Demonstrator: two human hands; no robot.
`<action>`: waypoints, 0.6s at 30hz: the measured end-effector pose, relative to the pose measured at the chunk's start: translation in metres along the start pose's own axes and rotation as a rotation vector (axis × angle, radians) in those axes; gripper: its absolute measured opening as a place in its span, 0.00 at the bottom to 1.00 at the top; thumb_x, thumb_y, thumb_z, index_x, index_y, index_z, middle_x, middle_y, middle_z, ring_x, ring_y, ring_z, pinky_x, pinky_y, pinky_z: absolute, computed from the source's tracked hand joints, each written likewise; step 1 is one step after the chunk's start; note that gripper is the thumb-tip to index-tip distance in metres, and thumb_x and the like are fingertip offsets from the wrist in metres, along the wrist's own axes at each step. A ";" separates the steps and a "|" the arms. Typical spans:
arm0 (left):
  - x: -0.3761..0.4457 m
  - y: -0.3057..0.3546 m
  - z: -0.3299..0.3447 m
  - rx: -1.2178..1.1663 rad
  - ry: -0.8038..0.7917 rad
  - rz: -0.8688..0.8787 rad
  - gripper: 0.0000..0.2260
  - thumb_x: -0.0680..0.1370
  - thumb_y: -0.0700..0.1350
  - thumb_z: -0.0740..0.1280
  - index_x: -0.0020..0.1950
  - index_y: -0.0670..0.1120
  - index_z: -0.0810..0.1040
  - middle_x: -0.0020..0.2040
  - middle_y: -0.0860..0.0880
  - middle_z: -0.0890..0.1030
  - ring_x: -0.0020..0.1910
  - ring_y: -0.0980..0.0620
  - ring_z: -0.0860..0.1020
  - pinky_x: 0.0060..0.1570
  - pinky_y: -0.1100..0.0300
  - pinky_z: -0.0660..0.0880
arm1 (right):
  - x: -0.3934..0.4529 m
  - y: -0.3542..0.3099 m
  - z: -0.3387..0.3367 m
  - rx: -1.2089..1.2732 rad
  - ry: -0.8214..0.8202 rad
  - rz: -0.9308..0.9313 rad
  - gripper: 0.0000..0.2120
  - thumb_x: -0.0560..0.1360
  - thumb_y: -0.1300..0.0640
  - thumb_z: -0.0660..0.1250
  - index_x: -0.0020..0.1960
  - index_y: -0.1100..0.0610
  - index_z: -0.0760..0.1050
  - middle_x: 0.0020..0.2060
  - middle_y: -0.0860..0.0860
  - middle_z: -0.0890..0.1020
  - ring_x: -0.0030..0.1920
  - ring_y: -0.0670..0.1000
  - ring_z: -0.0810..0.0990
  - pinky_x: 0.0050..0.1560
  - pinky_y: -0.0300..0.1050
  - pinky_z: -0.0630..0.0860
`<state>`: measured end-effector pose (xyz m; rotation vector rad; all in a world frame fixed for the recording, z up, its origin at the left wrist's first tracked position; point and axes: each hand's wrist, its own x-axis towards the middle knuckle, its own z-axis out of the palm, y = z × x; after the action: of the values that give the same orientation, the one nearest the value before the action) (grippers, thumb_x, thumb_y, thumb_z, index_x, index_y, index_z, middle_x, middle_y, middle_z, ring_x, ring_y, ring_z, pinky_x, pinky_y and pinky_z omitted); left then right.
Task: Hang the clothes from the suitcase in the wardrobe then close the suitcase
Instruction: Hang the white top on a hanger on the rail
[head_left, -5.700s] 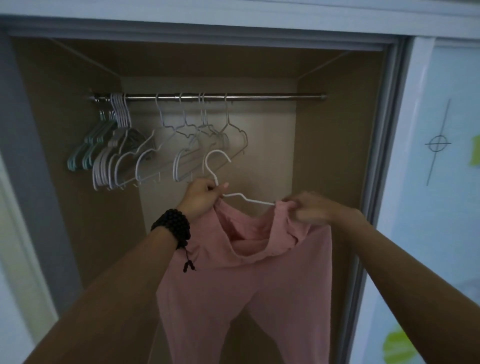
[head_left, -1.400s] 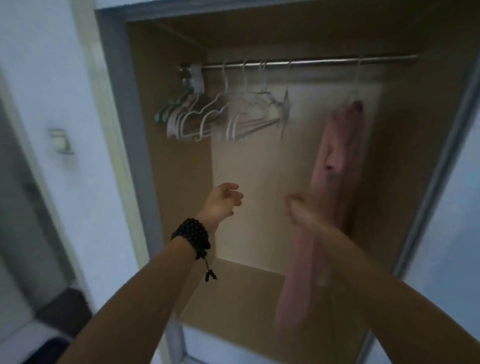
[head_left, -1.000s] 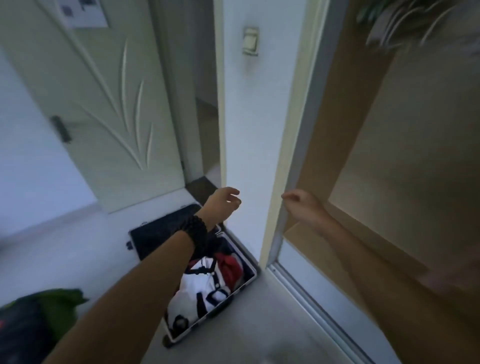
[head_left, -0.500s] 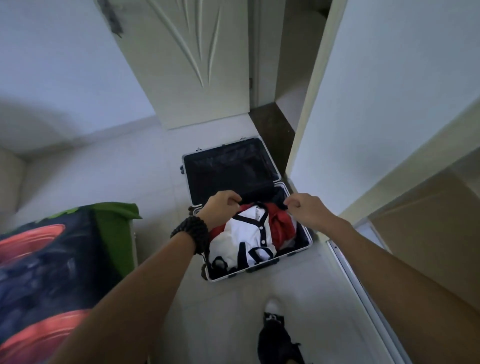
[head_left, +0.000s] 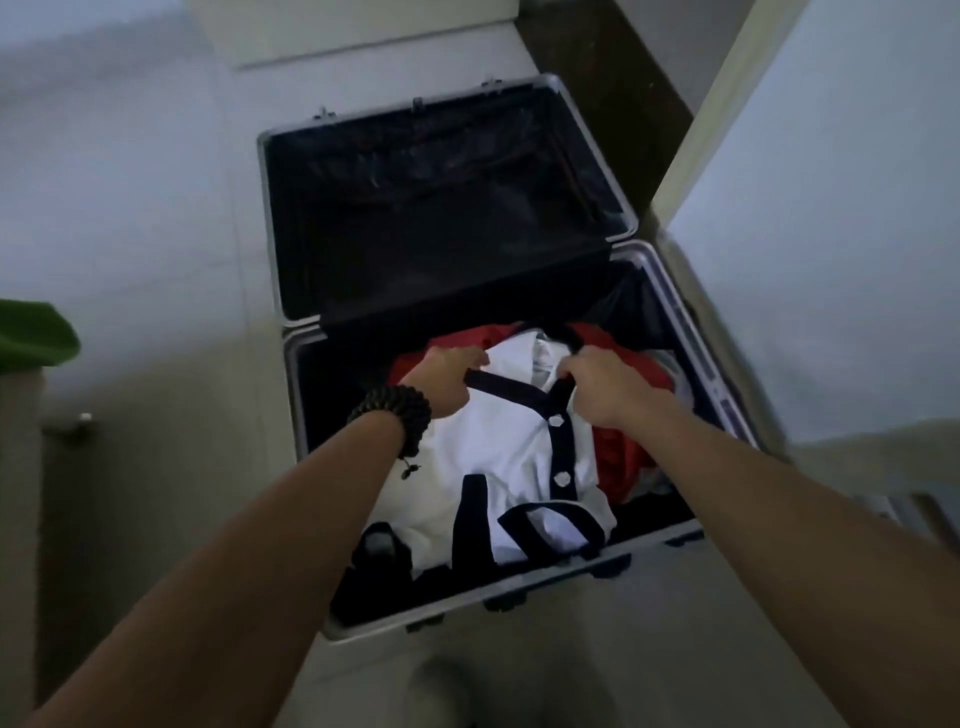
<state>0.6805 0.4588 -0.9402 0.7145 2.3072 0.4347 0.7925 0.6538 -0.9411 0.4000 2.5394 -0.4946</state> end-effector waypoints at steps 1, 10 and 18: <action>0.021 -0.014 0.015 0.059 -0.019 -0.001 0.25 0.72 0.32 0.56 0.64 0.52 0.74 0.62 0.44 0.74 0.56 0.43 0.77 0.57 0.52 0.77 | 0.024 0.005 0.013 -0.080 -0.011 -0.007 0.21 0.72 0.63 0.62 0.63 0.50 0.73 0.61 0.54 0.71 0.63 0.61 0.69 0.61 0.59 0.71; 0.046 -0.066 0.026 0.617 -0.386 0.006 0.11 0.76 0.44 0.60 0.54 0.47 0.79 0.53 0.46 0.80 0.52 0.44 0.78 0.51 0.53 0.75 | 0.052 0.023 0.033 -0.680 -0.013 0.120 0.13 0.73 0.60 0.61 0.56 0.50 0.76 0.43 0.48 0.79 0.53 0.54 0.77 0.70 0.69 0.48; -0.094 0.071 -0.138 0.336 -0.403 0.042 0.18 0.72 0.39 0.58 0.59 0.49 0.80 0.55 0.54 0.79 0.54 0.51 0.77 0.57 0.58 0.72 | -0.118 -0.009 -0.135 -0.508 -0.100 -0.031 0.17 0.77 0.56 0.60 0.65 0.50 0.64 0.45 0.50 0.79 0.52 0.55 0.78 0.63 0.61 0.60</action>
<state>0.6707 0.4434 -0.7597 0.9192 1.9993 -0.0825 0.8281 0.6811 -0.7677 0.1423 2.4598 0.1243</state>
